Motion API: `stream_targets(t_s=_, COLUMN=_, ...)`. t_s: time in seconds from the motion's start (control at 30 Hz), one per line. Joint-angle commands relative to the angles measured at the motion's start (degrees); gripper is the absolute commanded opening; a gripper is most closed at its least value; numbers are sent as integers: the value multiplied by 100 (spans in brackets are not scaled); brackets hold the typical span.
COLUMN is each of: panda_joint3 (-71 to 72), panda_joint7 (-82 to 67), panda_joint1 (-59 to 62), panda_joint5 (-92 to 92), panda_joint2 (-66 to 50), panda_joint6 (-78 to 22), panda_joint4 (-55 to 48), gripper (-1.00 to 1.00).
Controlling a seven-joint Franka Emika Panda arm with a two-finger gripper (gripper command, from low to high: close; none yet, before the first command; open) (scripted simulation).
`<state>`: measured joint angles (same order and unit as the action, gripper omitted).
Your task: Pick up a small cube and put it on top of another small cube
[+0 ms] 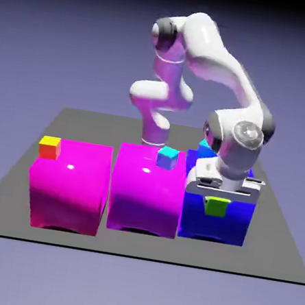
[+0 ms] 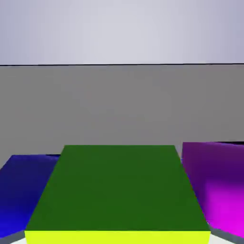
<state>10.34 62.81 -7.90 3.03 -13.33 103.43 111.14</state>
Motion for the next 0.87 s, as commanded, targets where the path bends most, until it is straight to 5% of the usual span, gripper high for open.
stream_targets(t_s=0.0, panda_joint3=-28, panda_joint7=-70, panda_joint1=55, panda_joint5=-3, panda_joint2=208, panda_joint6=-90, panda_joint4=125, gripper=-100)
stream_targets(t_s=0.5, panda_joint3=-434, panda_joint7=-1134, panda_joint1=846, panda_joint5=167, panda_joint2=3228, panda_joint6=-1368, panda_joint4=1936, gripper=-100)
stream_targets(t_s=0.7, panda_joint3=-386, panda_joint7=-1160, panda_joint1=814, panda_joint5=219, panda_joint2=3253, panda_joint6=-370, panda_joint4=2958, gripper=-100)
stream_targets(t_s=0.73, panda_joint3=-386, panda_joint7=-1160, panda_joint1=814, panda_joint5=219, panda_joint2=3253, panda_joint6=-370, panda_joint4=2958, gripper=100)
stream_targets(t_s=0.83, panda_joint3=-406, panda_joint7=-1150, panda_joint1=827, panda_joint5=198, panda_joint2=3243, panda_joint6=-775, panda_joint4=2543, gripper=100)
